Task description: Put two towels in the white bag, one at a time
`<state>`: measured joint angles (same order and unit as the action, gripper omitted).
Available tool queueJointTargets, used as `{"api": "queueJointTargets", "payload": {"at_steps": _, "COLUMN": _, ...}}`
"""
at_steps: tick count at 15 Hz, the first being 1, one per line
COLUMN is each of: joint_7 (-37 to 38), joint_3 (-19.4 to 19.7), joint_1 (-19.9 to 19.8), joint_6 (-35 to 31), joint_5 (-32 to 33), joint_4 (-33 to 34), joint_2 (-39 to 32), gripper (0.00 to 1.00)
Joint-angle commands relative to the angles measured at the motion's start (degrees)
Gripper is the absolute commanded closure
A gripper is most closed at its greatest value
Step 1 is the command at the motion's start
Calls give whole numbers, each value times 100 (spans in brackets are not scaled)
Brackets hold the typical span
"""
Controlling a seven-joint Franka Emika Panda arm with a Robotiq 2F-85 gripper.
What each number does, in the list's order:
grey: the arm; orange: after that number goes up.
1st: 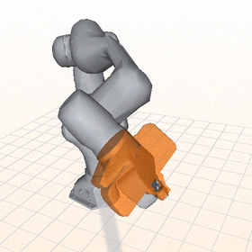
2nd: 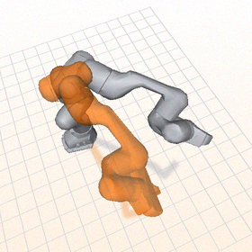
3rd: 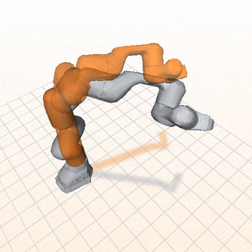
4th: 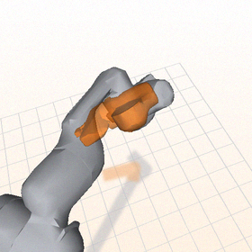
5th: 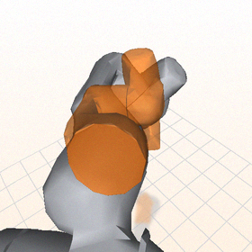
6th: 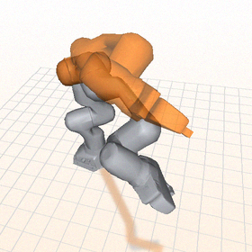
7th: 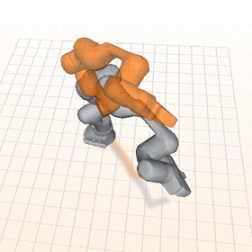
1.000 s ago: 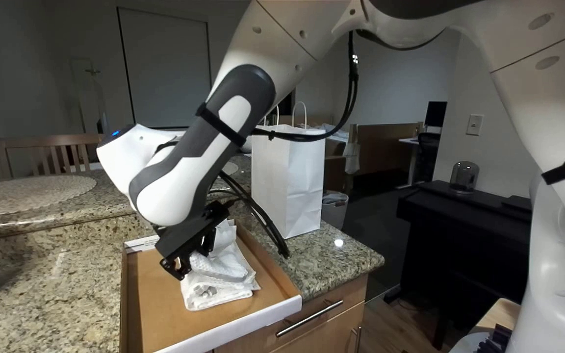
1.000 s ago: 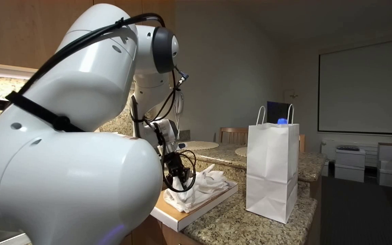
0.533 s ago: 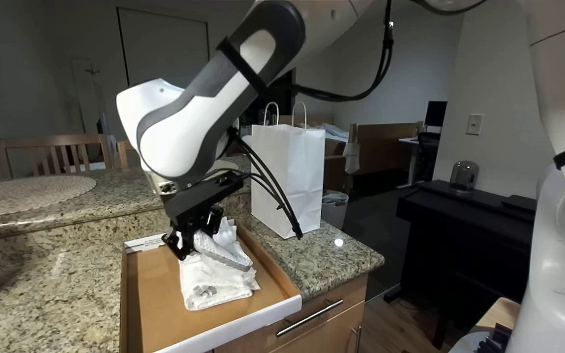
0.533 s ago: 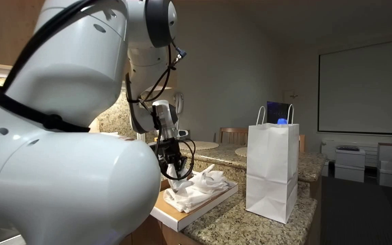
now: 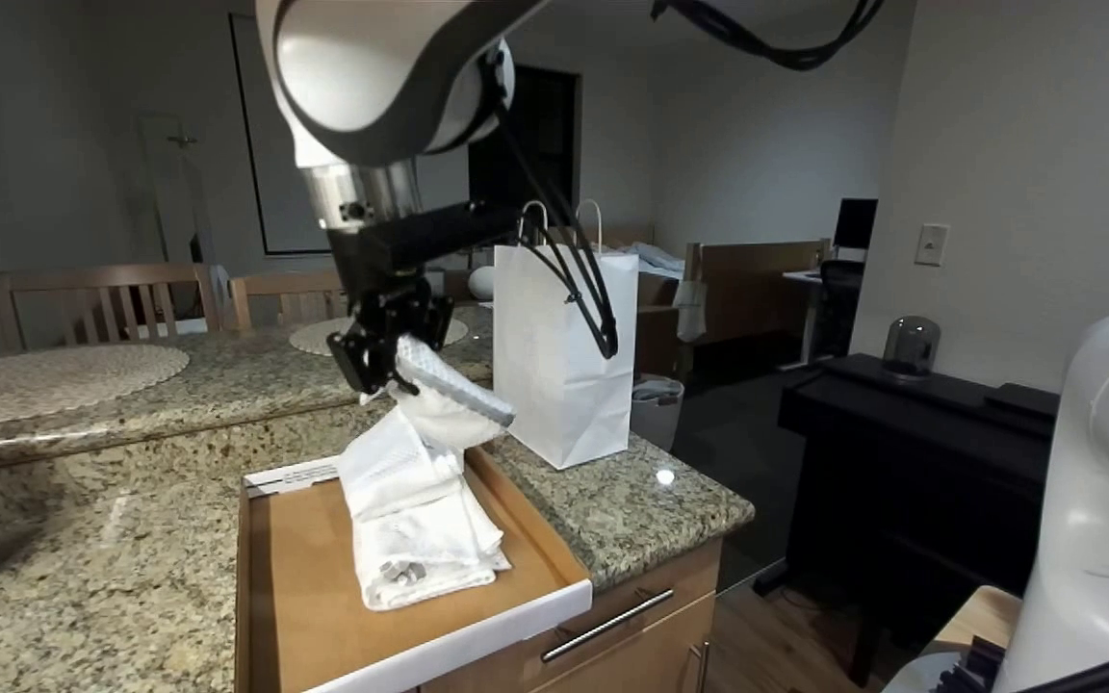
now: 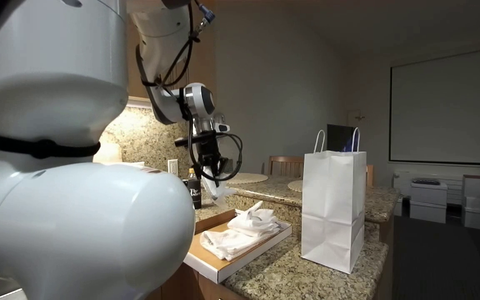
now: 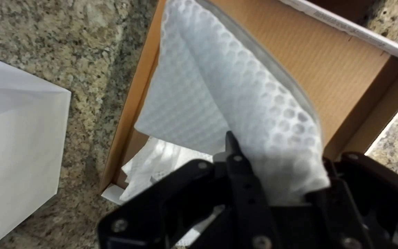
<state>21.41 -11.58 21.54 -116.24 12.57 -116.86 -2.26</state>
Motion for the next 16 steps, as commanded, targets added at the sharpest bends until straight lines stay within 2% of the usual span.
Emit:
{"api": "queueJointTargets", "payload": {"at_steps": 1, "joint_7": -907, "joint_3": -59, "joint_1": -349, "joint_6": 887, "joint_5": -216, "joint_4": 132, "joint_2": 836, "gripper": 90}}
{"api": "queueJointTargets", "payload": {"at_steps": 4, "joint_7": -1686, "joint_3": 49, "joint_1": -619, "joint_6": 1543, "joint_5": -5, "joint_4": 480, "joint_2": 1281, "gripper": 91}}
{"api": "queueJointTargets", "payload": {"at_steps": 5, "joint_7": -1179, "joint_3": -111, "joint_1": -583, "joint_6": 1264, "joint_5": -65, "joint_4": 448, "joint_2": 987, "gripper": 91}}
{"api": "queueJointTargets", "payload": {"at_steps": 10, "joint_7": -1220, "joint_3": -170, "joint_1": -665, "joint_6": 1266, "joint_5": -3, "joint_4": 492, "joint_2": 1035, "gripper": 91}}
{"api": "queueJointTargets", "payload": {"at_steps": 12, "joint_7": -1195, "joint_3": -117, "joint_1": -746, "joint_6": 1131, "joint_5": 28, "joint_4": 680, "joint_2": 1137, "gripper": 91}}
{"api": "queueJointTargets", "payload": {"at_steps": 16, "joint_7": -1288, "joint_3": 97, "joint_1": -1029, "joint_6": 1360, "joint_5": -188, "joint_4": 1535, "joint_2": 1265, "gripper": 91}}
